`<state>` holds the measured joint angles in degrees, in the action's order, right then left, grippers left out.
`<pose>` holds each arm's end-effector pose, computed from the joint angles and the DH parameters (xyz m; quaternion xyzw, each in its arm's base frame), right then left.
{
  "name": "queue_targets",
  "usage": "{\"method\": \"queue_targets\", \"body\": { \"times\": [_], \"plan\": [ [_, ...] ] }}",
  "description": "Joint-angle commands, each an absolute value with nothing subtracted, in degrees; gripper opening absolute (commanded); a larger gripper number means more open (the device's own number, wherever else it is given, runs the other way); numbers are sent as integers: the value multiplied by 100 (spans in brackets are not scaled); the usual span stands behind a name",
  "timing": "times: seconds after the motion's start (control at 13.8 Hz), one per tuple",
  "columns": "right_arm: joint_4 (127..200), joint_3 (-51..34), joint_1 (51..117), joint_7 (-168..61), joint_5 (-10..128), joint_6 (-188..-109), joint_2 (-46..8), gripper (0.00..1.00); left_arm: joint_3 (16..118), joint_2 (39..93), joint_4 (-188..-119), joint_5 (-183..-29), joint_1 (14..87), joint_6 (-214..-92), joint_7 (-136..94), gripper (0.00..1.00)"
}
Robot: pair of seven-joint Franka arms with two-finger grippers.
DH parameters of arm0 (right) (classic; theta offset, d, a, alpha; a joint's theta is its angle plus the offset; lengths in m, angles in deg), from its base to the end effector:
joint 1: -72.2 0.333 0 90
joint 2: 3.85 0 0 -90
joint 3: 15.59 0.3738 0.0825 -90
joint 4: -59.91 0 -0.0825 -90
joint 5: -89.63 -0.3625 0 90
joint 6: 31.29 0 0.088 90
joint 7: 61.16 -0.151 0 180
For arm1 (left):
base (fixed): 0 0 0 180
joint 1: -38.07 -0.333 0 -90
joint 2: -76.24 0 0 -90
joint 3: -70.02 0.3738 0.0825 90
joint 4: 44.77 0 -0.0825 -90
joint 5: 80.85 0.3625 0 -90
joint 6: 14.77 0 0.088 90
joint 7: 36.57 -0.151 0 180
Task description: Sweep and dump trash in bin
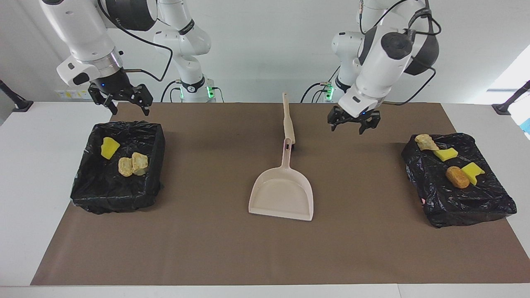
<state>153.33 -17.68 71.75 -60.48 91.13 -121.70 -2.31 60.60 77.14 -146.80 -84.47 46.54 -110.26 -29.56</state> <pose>0.5208 -0.0273 0.6263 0.9997 -0.0160 -0.0132 0.0122 0.4929 -0.1691 0.5602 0.9943 -0.0900 -0.0546 0.0186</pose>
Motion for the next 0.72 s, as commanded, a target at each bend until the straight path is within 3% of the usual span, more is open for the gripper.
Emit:
{"method": "queue_targets", "body": {
  "times": [0.0,0.22,0.65],
  "plan": [
    [15457,-1770,7167,-6134,9077,-12314,-139,100,6009,7782,-14253,-8384,4179,-10347,-3366,100],
    [15457,-1761,7167,-6134,9086,-12314,-139,100,6053,7782,-13786,-8358,3660,-9951,-3822,100],
    [15457,-1761,7167,-6134,9077,-12314,-148,100,6009,8195,-14145,-8375,3421,-9941,-3956,100]
  ]
}}
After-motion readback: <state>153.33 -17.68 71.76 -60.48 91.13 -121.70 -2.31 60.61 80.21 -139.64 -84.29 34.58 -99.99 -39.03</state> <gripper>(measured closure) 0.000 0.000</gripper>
